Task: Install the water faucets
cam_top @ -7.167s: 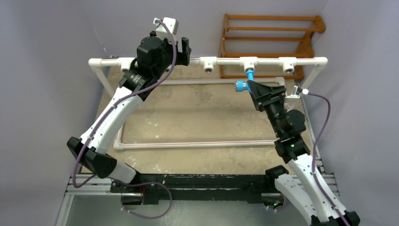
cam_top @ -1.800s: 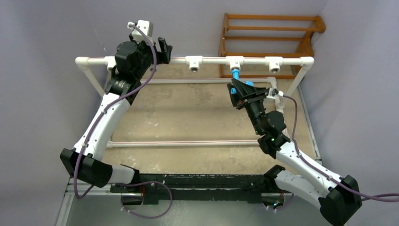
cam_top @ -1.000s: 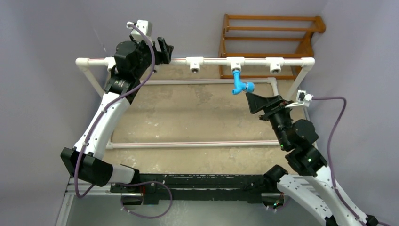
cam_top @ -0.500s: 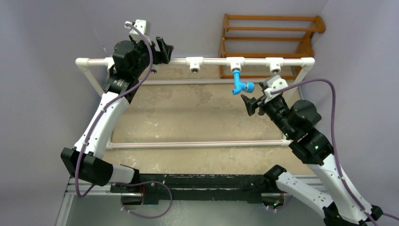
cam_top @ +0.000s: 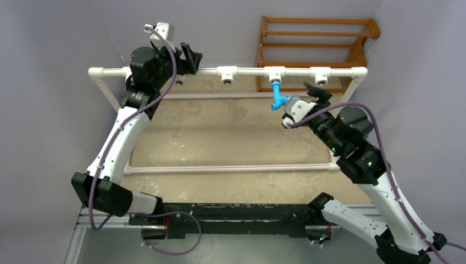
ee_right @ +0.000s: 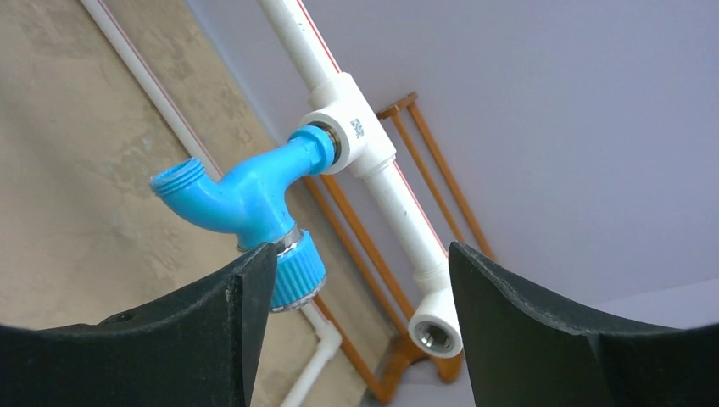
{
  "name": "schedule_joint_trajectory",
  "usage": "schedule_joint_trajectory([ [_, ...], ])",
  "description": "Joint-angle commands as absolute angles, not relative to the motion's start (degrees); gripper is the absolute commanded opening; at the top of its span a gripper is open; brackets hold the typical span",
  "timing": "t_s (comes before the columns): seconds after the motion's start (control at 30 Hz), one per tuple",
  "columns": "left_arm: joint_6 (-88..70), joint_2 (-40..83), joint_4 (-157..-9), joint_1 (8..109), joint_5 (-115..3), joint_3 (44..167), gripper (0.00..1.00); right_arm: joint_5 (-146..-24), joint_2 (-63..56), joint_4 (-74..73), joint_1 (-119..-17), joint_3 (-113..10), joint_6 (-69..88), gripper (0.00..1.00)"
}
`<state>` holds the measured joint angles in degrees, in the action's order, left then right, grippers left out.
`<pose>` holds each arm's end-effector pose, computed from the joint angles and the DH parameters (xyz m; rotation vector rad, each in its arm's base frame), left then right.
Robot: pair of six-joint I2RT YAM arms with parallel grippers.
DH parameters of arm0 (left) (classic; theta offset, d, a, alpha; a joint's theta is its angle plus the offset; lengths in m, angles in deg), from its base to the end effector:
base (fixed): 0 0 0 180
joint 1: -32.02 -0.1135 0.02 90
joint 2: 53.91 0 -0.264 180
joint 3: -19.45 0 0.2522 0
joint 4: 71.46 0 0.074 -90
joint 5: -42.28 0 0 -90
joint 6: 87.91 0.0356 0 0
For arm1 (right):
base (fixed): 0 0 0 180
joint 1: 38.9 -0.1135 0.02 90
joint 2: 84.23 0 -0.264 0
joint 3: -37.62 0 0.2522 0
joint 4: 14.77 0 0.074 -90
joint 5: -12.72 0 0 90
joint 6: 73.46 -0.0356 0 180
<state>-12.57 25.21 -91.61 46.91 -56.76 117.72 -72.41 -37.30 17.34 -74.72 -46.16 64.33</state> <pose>0.3055 -0.0870 0.4536 0.1282 1.6078 -0.5259 0.1239 0.0857 0.4667 -0.9426 1.1574 -0.2320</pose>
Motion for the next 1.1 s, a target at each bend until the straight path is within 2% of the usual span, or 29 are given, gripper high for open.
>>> schedule_joint_trajectory([
  [0.0,-15.6,28.1,-102.6,45.7,-59.6,114.7,0.74,-72.0,-34.6,18.2,-76.6,-49.7,72.3,0.76],
  [0.3,-15.8,27.9,-102.6,44.9,-60.3,114.7,0.74,-60.8,-29.9,25.8,-91.2,-52.9,69.8,0.76],
  [0.63,-15.8,27.9,-102.6,44.8,-60.4,114.6,0.74,-49.8,-30.3,27.2,-95.0,-51.0,70.9,0.78],
  [0.83,-15.9,28.0,-102.6,44.7,-60.5,114.6,0.74,-43.0,-31.7,18.9,-95.1,-44.9,73.0,0.79],
  [1.07,-15.9,28.1,-102.5,44.6,-60.7,114.6,0.74,-40.4,-30.5,7.2,-95.2,-41.2,74.5,0.75],
])
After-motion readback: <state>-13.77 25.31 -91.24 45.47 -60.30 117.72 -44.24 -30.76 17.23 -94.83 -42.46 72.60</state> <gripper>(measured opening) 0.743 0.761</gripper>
